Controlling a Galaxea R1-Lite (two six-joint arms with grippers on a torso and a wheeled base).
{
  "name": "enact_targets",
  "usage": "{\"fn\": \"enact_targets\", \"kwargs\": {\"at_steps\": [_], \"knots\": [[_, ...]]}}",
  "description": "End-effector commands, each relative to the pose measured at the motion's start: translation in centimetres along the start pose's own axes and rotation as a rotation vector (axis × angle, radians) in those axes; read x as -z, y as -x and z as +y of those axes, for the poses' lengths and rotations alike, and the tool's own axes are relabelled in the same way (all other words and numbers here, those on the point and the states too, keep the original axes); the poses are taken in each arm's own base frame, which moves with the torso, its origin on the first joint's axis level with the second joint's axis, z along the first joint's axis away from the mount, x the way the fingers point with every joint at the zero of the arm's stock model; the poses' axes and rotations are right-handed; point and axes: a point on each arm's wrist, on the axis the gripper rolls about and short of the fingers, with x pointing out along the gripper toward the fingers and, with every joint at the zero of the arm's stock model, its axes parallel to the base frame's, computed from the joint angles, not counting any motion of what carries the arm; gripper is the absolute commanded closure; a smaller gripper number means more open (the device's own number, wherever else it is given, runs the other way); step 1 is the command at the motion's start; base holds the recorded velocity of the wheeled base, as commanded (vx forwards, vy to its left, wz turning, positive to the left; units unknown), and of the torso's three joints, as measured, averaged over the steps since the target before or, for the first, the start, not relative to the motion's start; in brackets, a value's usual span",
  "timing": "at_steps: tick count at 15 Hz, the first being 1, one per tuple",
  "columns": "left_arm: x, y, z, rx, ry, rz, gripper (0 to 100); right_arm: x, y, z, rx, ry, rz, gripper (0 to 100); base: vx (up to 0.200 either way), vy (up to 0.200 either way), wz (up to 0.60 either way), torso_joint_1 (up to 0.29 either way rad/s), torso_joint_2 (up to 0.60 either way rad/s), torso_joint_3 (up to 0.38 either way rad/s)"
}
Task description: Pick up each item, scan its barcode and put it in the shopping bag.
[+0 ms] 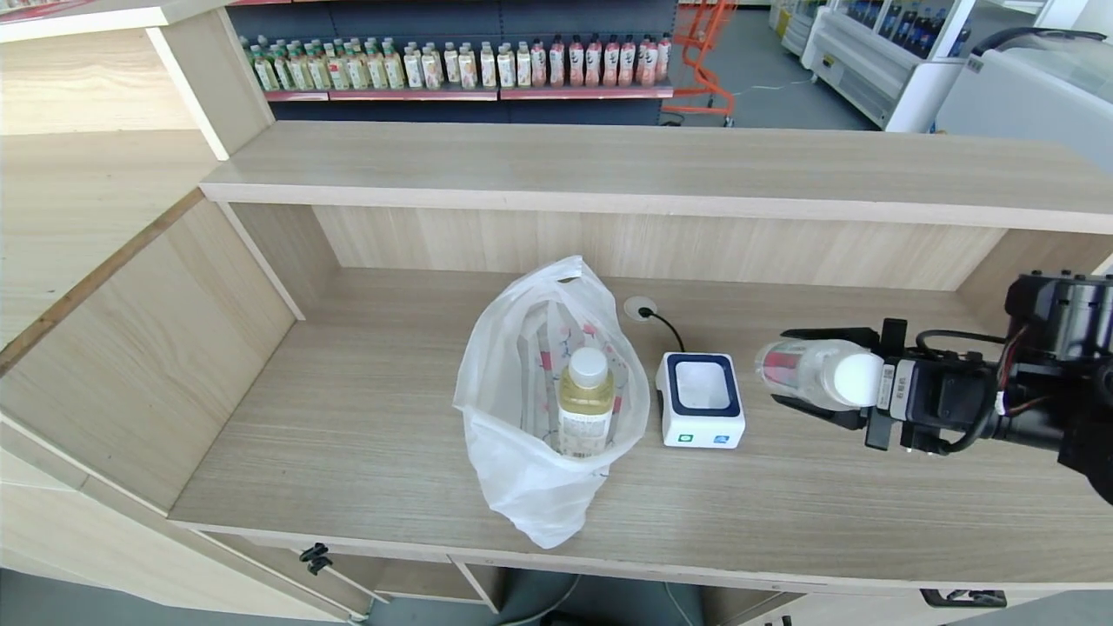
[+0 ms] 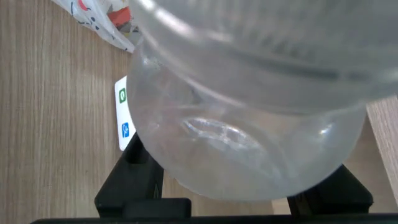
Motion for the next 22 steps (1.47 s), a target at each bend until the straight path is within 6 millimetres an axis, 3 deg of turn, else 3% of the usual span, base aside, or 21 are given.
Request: {"fn": "enact_targets", "kwargs": {"at_steps": [1, 8, 15, 22], "knots": [[0.0, 0.0, 0.0, -0.001, 0.0, 0.0, 0, 2.6, -2.2, 0.4, -0.034, -0.026, -0.034, 100, 0.0, 0.0, 0.0, 0.0, 0.0, 0.0], [0.0, 0.0, 0.0, -0.001, 0.0, 0.0, 0, 4.2, -5.7, 0.0, -0.065, -0.014, -0.145, 100, 0.0, 0.0, 0.0, 0.0, 0.0, 0.0], [0.0, 0.0, 0.0, -0.001, 0.0, 0.001, 0, 5.9, -7.6, 0.7, -0.087, -0.01, -0.169, 100, 0.0, 0.0, 0.0, 0.0, 0.0, 0.0], [0.0, 0.0, 0.0, 0.001, 0.0, 0.0, 0, 5.8, -8.9, 0.5, -0.088, 0.006, -0.192, 100, 0.0, 0.0, 0.0, 0.0, 0.0, 0.0]]}}
